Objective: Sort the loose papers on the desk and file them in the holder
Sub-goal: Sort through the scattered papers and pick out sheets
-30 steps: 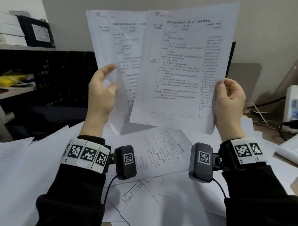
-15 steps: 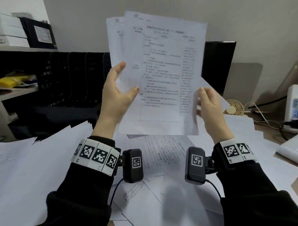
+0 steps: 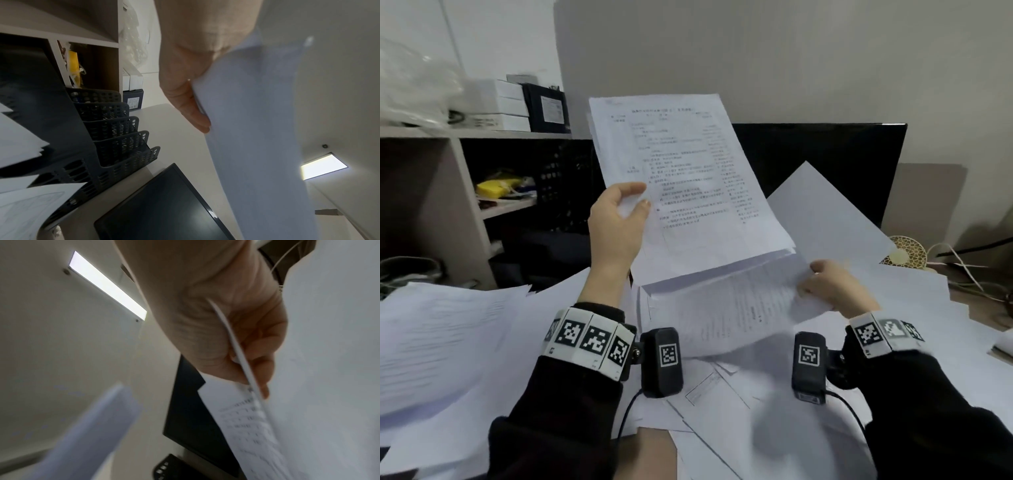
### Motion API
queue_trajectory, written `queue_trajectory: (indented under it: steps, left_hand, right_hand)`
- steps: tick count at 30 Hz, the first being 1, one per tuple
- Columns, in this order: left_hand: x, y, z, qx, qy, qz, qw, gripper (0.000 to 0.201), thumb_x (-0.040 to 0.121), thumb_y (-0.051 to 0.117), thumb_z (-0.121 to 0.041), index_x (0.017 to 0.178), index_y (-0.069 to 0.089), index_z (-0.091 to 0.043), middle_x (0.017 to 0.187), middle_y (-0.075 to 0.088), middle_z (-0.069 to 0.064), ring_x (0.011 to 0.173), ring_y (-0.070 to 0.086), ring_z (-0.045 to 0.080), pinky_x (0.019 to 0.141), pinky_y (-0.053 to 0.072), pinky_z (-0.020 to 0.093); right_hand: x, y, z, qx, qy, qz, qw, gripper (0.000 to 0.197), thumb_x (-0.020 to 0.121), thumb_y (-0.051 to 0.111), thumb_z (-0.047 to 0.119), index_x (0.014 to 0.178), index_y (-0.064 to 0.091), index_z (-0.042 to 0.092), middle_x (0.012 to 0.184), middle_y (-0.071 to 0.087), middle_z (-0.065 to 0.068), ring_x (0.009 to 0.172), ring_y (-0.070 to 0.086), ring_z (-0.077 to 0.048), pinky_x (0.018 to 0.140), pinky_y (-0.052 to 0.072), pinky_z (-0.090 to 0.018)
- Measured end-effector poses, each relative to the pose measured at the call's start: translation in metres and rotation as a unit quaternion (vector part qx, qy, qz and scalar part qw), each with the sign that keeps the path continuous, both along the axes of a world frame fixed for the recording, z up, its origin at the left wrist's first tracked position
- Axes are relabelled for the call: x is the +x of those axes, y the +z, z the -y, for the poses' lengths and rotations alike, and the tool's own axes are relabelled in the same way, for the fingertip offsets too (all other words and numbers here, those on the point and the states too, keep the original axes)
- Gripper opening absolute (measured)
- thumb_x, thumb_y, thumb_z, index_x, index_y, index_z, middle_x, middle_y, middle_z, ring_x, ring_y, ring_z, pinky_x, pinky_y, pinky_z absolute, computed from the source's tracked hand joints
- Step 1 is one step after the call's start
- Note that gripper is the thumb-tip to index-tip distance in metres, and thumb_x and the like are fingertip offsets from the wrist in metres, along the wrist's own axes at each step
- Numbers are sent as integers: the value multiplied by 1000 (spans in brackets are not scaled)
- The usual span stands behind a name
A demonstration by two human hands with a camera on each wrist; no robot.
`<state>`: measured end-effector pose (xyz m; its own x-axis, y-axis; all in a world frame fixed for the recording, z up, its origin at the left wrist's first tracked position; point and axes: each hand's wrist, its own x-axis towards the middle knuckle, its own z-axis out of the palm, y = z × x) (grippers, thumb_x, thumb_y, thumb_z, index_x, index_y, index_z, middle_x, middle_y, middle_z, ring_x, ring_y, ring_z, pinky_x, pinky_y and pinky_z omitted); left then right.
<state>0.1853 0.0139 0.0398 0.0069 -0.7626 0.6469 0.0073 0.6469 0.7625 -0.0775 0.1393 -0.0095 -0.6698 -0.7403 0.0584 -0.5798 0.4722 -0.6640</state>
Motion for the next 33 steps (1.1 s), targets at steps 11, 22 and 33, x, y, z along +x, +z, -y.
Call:
queue_trajectory:
  steps: [11,22,33]
  left_hand:
    - [47,8,-21,61,23,-84,994,43,94,52,-6,135,40,-11,123,46,-3,114,47,14,93,40,25]
    - [139,6,-11,125,94,-106,982,63,85,62,-3,138,28,-4,125,52,2,112,55,16,93,46,28]
    - [265,11,-12,94,141,0,985,83,84,68,-2,147,16,-15,141,35,1,126,39,14,103,38,29]
  right_hand:
    - [91,35,-2,-382,43,281,879,26,79,42,-12,74,39,13,76,43,-4,55,49,-12,55,57,-30]
    - [224,24,38,-338,324,411,782,43,87,58,-8,126,46,6,110,64,-13,88,69,-19,63,58,-28]
    - [284,32,66,-199,430,525,707,49,86,52,49,116,64,12,118,68,-9,109,65,-28,89,51,-46]
